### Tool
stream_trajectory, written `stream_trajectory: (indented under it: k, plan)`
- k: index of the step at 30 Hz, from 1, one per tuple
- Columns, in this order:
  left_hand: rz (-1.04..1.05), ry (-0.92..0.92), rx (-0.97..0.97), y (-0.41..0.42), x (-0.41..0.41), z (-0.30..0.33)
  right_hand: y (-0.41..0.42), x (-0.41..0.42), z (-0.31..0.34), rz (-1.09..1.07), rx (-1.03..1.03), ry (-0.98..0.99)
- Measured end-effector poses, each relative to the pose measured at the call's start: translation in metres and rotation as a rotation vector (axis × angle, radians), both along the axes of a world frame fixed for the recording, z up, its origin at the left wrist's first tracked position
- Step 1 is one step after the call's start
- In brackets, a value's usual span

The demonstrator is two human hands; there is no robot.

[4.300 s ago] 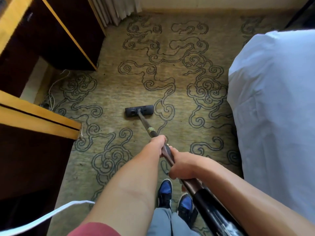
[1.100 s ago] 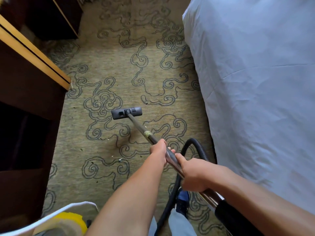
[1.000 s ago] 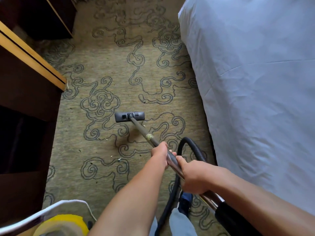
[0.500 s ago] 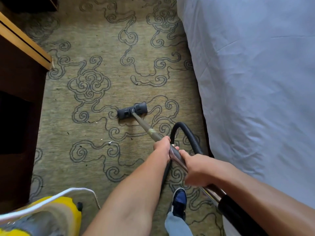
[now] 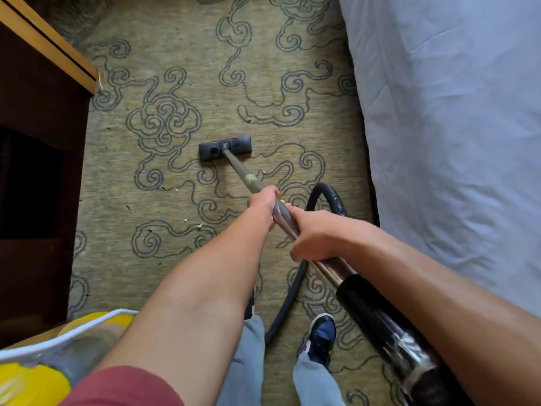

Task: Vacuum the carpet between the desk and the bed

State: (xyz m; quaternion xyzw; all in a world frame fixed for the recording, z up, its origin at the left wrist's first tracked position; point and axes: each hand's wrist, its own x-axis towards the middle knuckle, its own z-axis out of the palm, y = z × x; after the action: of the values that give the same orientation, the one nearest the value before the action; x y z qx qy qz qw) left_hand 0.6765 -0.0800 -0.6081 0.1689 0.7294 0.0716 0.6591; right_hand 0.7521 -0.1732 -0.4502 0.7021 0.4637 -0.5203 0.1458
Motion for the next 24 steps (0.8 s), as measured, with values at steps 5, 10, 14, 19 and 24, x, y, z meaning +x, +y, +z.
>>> stream_trajectory:
  k: [5, 10, 14, 19, 24]
  plan:
    - [-0.086, 0.039, 0.062, 0.099, -0.025, -0.021, 0.091, -0.028, -0.035, -0.082, 0.059, 0.052]
    - [-0.138, 0.025, 0.072, 0.175, -0.041, -0.04, 0.158, -0.044, -0.058, -0.059, 0.076, 0.009]
    - [-0.112, 0.006, 0.045, 0.183, -0.045, -0.042, 0.166, -0.052, -0.058, -0.048, 0.071, -0.01]
    - [0.001, -0.042, 0.056, 0.172, -0.043, -0.031, 0.157, -0.051, -0.033, -0.001, 0.099, -0.044]
    - [0.026, -0.041, -0.043, 0.103, -0.038, 0.003, 0.102, -0.049, 0.007, 0.081, 0.052, -0.091]
